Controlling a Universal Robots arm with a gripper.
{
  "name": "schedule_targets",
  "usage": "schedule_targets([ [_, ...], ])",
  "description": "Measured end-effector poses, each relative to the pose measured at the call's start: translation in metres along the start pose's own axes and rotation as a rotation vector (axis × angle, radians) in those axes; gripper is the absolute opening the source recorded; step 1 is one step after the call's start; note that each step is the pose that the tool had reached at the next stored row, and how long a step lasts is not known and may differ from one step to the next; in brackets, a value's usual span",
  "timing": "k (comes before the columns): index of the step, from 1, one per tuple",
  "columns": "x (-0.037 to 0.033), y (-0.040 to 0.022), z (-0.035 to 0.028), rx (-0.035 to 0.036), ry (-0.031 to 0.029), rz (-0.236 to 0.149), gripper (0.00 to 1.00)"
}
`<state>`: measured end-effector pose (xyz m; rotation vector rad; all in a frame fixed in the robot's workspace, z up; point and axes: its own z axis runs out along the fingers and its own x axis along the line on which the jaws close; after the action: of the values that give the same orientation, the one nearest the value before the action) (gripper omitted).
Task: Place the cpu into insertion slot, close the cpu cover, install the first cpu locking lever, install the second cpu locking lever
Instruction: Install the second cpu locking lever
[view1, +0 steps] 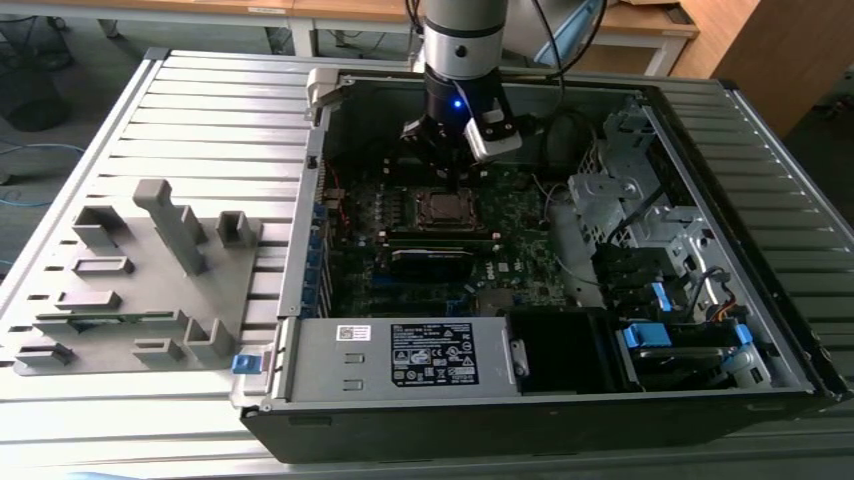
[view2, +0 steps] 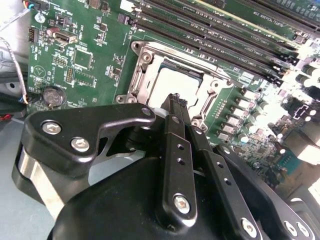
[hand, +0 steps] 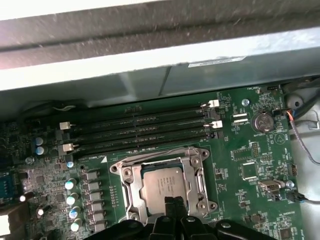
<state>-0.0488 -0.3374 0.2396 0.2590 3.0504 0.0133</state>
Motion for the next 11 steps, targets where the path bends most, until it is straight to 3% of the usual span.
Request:
schedule_targets([
  [4,-0.0005,0.0001,-0.0058,0.0002,0.0,0.0,0.1],
  [11,-0.0008,-0.002,-0.0061,0.0001,0.0,0.0,0.1],
])
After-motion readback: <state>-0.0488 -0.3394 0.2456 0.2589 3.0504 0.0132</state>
